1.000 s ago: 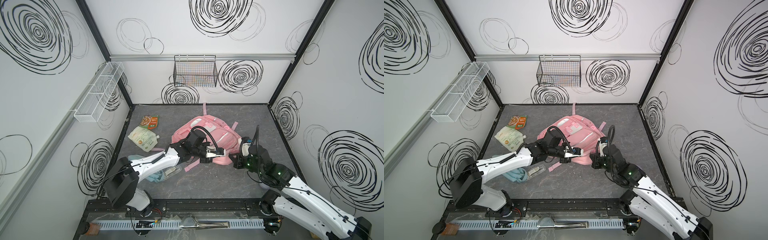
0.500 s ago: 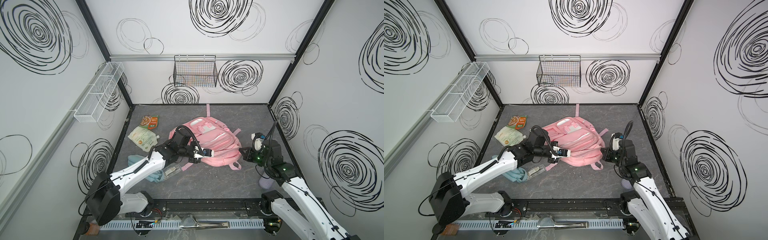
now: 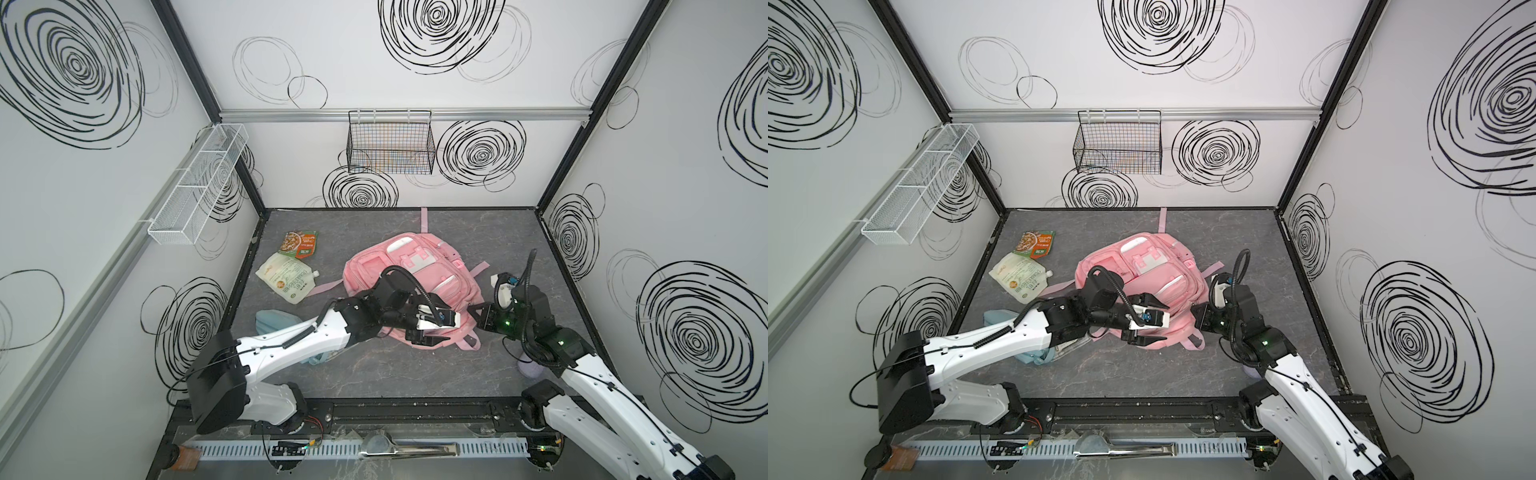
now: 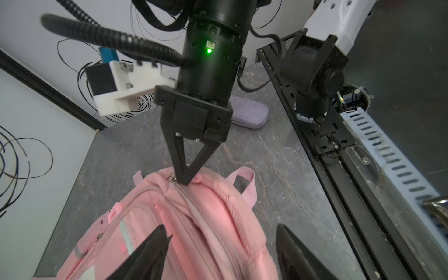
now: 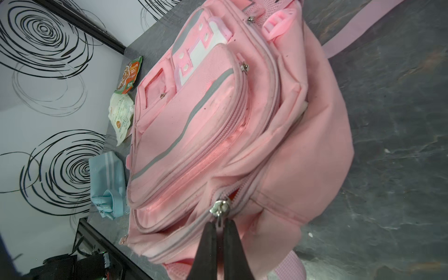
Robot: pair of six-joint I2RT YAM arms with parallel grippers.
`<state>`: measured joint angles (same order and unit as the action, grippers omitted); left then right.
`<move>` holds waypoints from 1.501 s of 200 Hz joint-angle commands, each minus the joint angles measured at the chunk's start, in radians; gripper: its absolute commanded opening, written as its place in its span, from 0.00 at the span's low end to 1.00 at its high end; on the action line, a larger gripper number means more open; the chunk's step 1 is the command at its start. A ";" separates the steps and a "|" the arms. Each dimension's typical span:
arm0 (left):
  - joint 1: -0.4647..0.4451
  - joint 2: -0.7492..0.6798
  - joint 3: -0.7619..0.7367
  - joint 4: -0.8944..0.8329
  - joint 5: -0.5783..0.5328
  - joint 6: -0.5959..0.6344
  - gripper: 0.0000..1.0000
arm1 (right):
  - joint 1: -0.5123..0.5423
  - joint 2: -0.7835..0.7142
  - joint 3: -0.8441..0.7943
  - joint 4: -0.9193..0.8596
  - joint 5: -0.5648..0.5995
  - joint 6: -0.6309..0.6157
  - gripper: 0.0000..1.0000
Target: Pack the student bag
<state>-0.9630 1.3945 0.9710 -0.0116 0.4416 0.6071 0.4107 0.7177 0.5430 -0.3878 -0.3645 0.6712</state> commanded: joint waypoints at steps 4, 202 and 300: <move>-0.023 0.081 0.024 0.110 -0.133 -0.127 0.71 | 0.018 -0.034 0.000 0.128 -0.007 0.063 0.00; 0.032 0.196 0.106 0.002 -0.222 -0.143 0.00 | 0.004 -0.049 0.036 -0.016 0.170 -0.052 0.00; 0.086 -0.064 -0.031 -0.049 -0.155 -0.005 0.00 | -0.293 0.032 -0.034 0.091 0.004 -0.153 0.00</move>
<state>-0.9138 1.4166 0.9554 -0.0471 0.2722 0.5339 0.1730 0.7326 0.5232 -0.3439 -0.4694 0.5446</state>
